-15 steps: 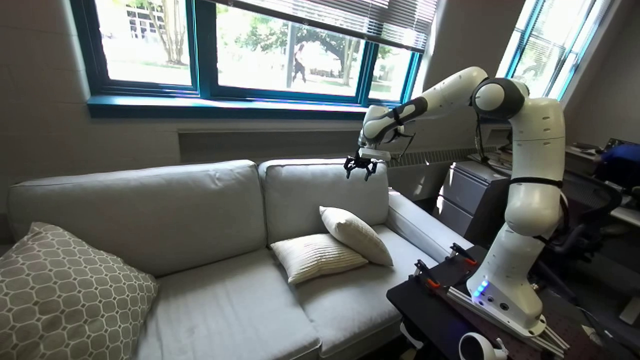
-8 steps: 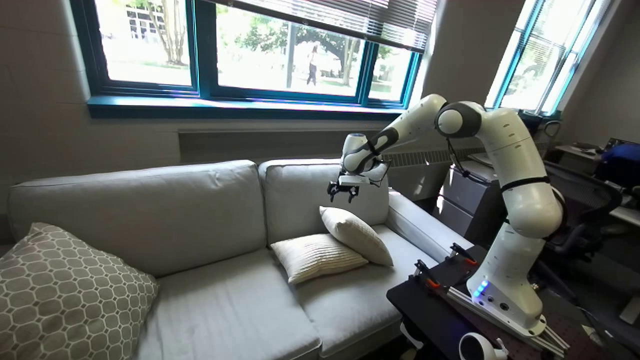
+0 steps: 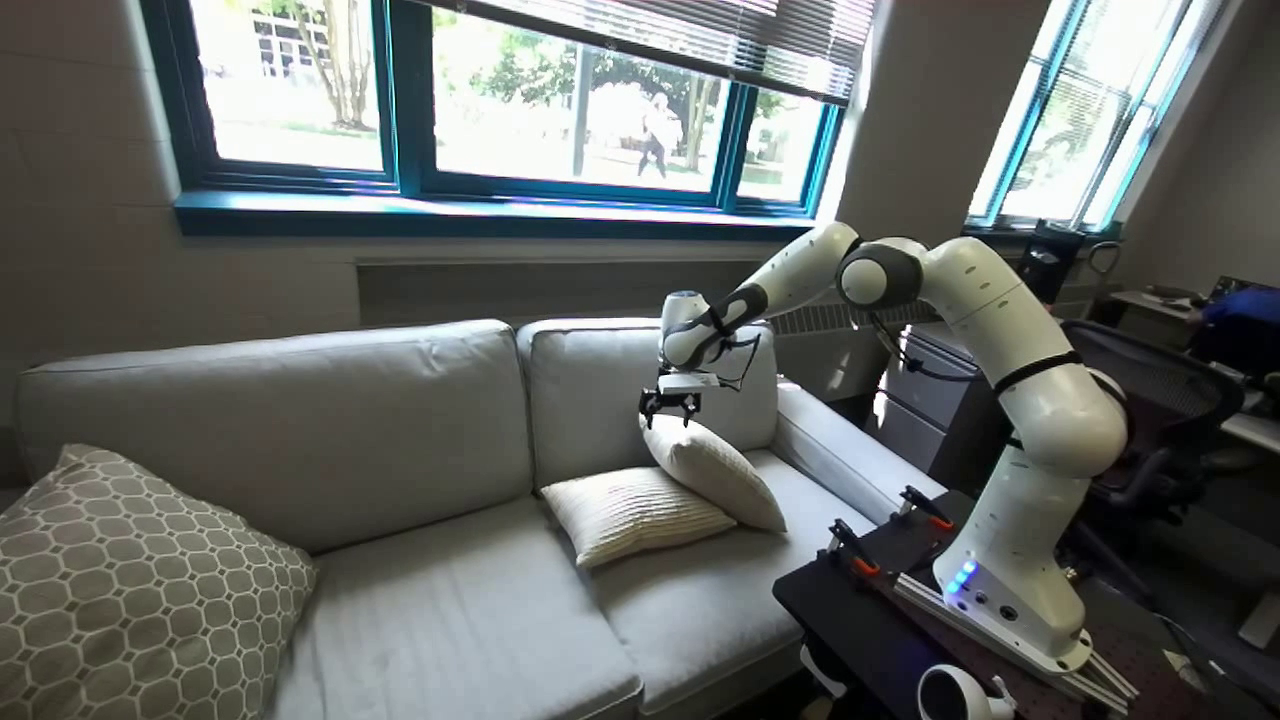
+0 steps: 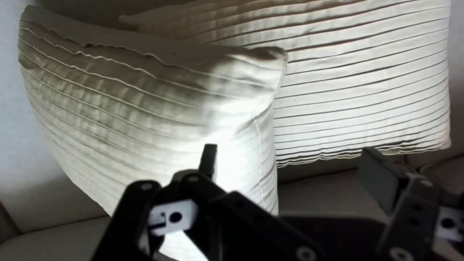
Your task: Place the striped pillows against the right armrest
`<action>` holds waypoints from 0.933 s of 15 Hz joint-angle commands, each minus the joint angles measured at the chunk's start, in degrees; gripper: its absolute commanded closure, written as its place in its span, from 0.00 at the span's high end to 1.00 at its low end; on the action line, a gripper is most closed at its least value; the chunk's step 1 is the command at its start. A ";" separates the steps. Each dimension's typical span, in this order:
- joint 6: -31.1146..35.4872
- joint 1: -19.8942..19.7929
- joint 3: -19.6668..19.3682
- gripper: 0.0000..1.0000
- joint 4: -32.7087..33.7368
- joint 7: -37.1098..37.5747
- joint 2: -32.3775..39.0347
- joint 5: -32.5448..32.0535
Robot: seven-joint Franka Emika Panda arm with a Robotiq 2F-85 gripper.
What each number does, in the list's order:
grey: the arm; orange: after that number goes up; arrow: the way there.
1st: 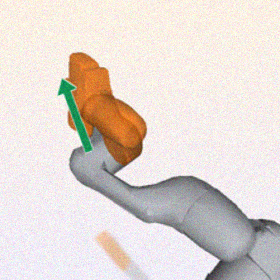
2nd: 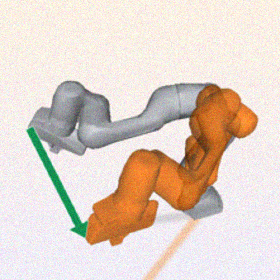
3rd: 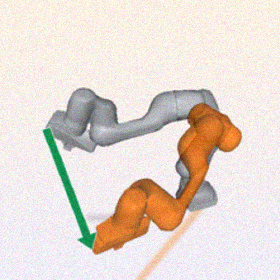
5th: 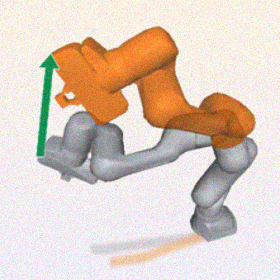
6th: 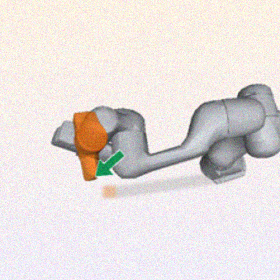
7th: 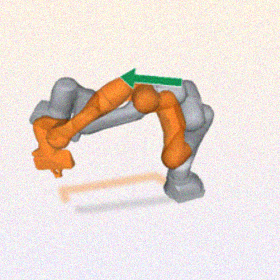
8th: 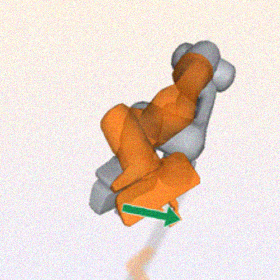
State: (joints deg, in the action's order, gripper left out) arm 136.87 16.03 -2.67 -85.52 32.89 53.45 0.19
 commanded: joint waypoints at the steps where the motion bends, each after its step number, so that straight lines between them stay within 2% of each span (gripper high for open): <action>1: -0.15 0.31 -0.79 1.00 -0.36 0.15 -0.46 0.16; 9: -7.29 -0.51 0.70 1.00 8.36 -1.22 9.78 1.39; 14: -12.82 0.03 -0.09 1.00 14.65 -0.27 15.24 0.78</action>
State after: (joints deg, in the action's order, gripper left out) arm 128.49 16.22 -2.32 -77.14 32.72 64.70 0.69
